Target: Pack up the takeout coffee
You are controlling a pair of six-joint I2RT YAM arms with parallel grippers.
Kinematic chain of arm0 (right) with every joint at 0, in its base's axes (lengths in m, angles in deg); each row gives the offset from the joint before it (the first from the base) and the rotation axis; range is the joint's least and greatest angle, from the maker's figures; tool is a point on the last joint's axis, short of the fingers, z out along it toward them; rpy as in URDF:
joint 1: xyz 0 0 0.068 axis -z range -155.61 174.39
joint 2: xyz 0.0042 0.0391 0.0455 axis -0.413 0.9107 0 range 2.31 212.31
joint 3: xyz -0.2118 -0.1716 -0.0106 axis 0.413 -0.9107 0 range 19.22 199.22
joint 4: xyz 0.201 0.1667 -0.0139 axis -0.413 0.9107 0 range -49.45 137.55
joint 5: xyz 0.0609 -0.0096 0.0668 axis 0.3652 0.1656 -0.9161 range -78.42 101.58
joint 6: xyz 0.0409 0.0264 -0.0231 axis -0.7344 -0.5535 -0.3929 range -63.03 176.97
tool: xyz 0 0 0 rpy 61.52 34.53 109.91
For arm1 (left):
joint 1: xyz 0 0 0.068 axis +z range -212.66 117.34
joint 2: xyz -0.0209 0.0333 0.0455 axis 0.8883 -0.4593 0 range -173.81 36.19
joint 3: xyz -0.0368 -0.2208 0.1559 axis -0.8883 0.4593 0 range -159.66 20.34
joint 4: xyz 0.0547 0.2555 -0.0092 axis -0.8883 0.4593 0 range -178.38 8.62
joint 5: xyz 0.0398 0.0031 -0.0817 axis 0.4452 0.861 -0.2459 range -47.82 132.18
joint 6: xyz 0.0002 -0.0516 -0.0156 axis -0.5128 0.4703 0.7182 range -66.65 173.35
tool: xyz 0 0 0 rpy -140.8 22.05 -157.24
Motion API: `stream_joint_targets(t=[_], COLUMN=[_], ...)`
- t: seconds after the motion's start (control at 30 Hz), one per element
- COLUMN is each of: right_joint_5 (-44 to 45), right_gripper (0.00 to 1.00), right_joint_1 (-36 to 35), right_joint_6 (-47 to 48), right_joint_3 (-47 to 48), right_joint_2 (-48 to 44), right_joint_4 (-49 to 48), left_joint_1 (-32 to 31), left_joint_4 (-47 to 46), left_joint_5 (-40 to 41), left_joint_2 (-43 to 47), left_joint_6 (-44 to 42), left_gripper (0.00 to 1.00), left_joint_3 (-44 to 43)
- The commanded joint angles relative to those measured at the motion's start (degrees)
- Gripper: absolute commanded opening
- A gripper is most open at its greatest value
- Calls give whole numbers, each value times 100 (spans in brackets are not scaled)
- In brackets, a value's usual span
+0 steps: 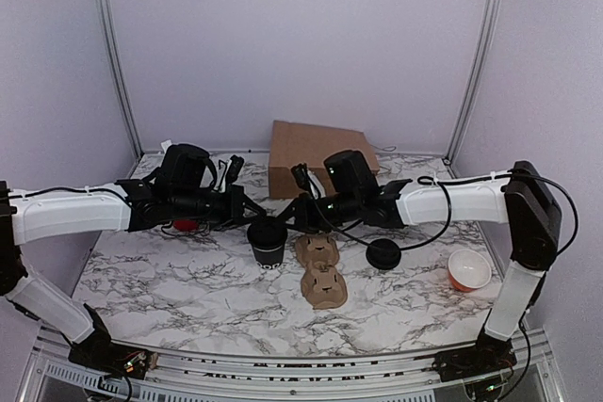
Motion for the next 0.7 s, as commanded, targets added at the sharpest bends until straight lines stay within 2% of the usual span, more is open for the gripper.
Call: stream_joint_targets(t=[0.0,0.4,0.43,0.53,0.67], right_joint_5=[-641,-651,-644,-511,-393], right_gripper=[14,7,6,4,3], right_joint_1=[16,23,19,19,17], right_joint_6=[-451,-716,-729,-704,-614], right_joint_3=[-104,-242,-244,-245,-203], right_joint_2=[189,371,404,466,473], right_joint_4=[-981,-1249,-1231,-1049,-820], left_joint_1=[208,354,549,846,925], left_joint_4=[-1188,-1815,-2026,-2877,-2985], left_joint_5=[-745,-1276,-1379,-1684,-1822], left_joint_2=[14,83,52,-271,-959], left_joint_6=[549,860,965,1424,1416], left_gripper=[0,0,0,0,0], left_joint_3=[399,470,573,1121,1480])
